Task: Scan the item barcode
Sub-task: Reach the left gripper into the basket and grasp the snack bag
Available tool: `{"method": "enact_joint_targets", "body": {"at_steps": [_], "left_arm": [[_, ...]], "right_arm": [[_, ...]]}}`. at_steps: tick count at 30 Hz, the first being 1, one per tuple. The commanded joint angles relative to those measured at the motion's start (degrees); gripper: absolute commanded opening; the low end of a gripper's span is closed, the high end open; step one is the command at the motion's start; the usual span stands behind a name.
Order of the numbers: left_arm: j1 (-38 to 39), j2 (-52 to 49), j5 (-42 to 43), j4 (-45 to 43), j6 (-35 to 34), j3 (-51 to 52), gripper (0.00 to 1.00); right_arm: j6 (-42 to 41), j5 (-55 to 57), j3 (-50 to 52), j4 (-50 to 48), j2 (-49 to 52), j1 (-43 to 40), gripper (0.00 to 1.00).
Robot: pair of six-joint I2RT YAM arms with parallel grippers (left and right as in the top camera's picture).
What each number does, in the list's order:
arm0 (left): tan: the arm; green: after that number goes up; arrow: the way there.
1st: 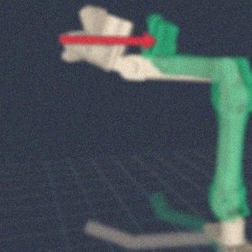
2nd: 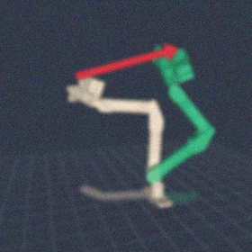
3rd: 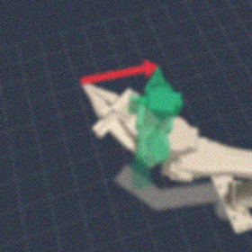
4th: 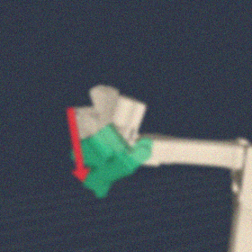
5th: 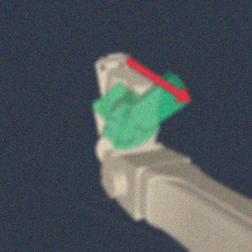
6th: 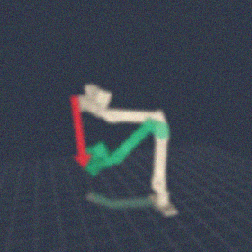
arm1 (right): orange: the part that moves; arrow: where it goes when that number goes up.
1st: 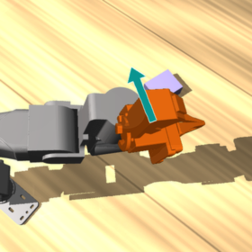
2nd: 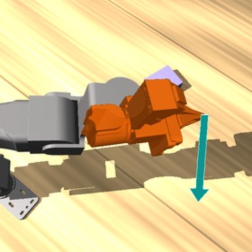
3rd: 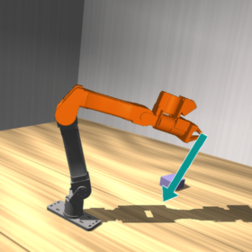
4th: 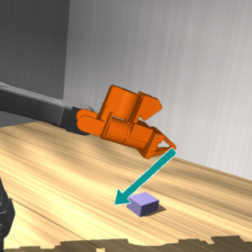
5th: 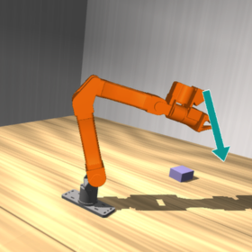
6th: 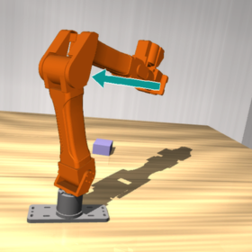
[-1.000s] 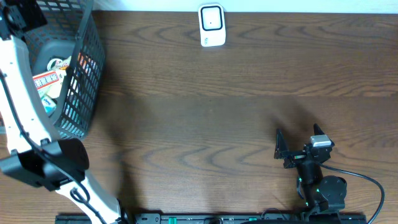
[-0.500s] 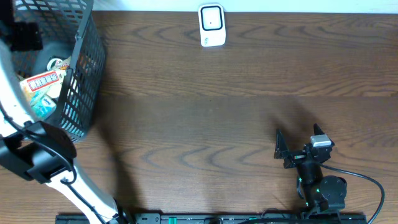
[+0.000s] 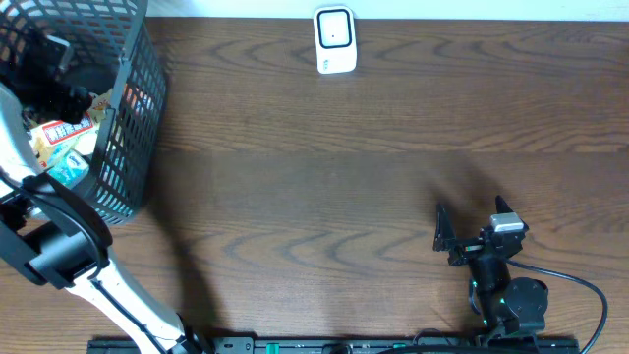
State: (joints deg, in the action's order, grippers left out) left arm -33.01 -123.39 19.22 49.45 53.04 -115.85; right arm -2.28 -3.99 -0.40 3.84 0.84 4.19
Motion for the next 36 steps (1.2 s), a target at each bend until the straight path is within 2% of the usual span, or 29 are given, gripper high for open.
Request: {"method": "enact_joint_targets", "body": {"at_steps": [1,6,12,21,26,31,34,36], "left_arm": [[0.4,-0.7,-5.0,-2.4,3.9,1.7,0.98],[0.3,-0.8,-5.4,-5.8,4.6,4.9,0.99],[0.5,-0.9,-5.4,-6.5,13.0,9.8,0.94],[0.3,-0.9,-11.5,-13.1,13.4,17.0,0.87],[-0.1,-0.9,-12.9,-13.9,12.5,18.5,0.54],[0.1,-0.4,-12.6,-14.1,9.9,18.4,0.43],[0.2,1.0,-10.5,-15.4,6.8,18.4,0.27],[0.3,2.6,-8.3,-17.0,3.5,18.3,0.27]], "right_arm": [[0.7,0.4,0.1,0.3,-0.4,-0.1,0.99],[0.7,0.4,0.1,0.2,-0.4,-0.1,0.99],[0.7,0.4,0.1,0.3,-0.4,-0.1,0.99],[0.7,0.4,0.1,0.3,-0.4,-0.1,0.99],[0.7,0.4,0.1,0.2,-0.4,-0.1,0.99],[0.7,0.4,0.1,0.3,-0.4,-0.1,0.99],[0.7,0.4,0.1,0.2,-0.4,-0.1,0.99],[0.7,0.4,0.1,0.2,-0.4,-0.1,0.99]]}}
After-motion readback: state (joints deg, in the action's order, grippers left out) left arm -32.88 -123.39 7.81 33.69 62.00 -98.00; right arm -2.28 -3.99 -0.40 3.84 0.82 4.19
